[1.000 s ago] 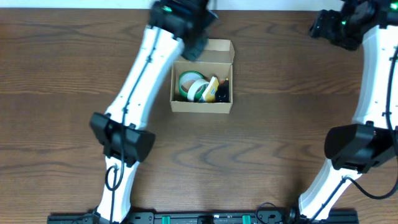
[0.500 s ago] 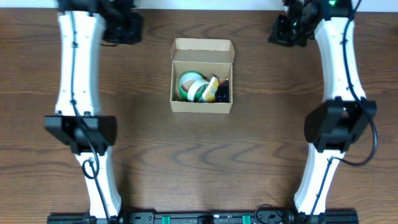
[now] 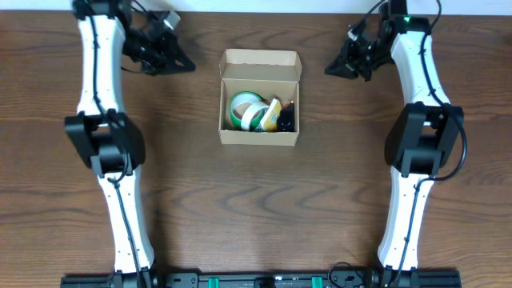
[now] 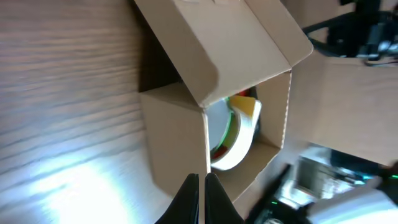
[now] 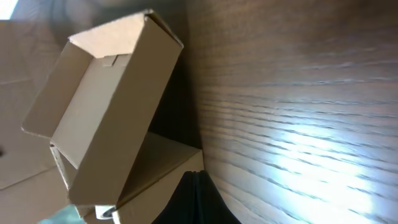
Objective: Pack container
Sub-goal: 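Bring both grippers to the box lid flaps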
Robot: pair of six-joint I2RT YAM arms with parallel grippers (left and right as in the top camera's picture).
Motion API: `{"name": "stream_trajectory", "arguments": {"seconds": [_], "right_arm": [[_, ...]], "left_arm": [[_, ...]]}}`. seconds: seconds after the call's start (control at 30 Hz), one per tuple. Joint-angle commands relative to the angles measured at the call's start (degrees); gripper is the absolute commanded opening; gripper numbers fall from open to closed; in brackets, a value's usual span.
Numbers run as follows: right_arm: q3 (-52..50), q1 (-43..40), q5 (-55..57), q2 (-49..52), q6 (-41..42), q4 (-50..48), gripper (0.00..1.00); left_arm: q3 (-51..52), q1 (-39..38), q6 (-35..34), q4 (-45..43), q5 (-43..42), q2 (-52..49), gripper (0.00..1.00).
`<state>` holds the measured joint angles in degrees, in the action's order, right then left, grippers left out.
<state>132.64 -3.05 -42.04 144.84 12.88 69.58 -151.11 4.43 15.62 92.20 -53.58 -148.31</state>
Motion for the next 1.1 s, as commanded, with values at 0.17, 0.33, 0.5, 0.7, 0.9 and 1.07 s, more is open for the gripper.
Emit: {"name": "stream_trajectory", "arguments": {"seconds": [0.17, 0.33, 0.5, 0.7, 0.9, 1.07], "right_arm": [[-0.1, 1.6, -5.0, 4.2, 0.8, 0.1, 0.01], [-0.1, 2.7, -6.4, 5.3, 0.3, 0.0, 0.01], [-0.1, 3.4, -6.4, 5.3, -0.1, -0.5, 0.01], [-0.1, 3.5, -6.4, 5.3, -0.1, -0.8, 0.01], [-0.1, 3.5, -6.4, 5.3, -0.1, -1.4, 0.01], [-0.1, 3.7, -6.4, 5.3, -0.1, -2.5, 0.01]], "left_arm": [[0.3, 1.2, 2.2, 0.3, -8.0, -5.5, 0.06], [0.3, 1.2, 2.1, 0.5, -9.6, -8.5, 0.06], [0.3, 1.2, 2.2, -0.3, -16.3, -12.7, 0.06], [0.3, 1.2, 1.2, -2.5, -18.4, -15.5, 0.06], [0.3, 1.0, -5.7, -8.8, -19.9, -16.2, 0.08], [0.3, 0.1, -13.0, -14.9, -20.2, -16.3, 0.10]]}}
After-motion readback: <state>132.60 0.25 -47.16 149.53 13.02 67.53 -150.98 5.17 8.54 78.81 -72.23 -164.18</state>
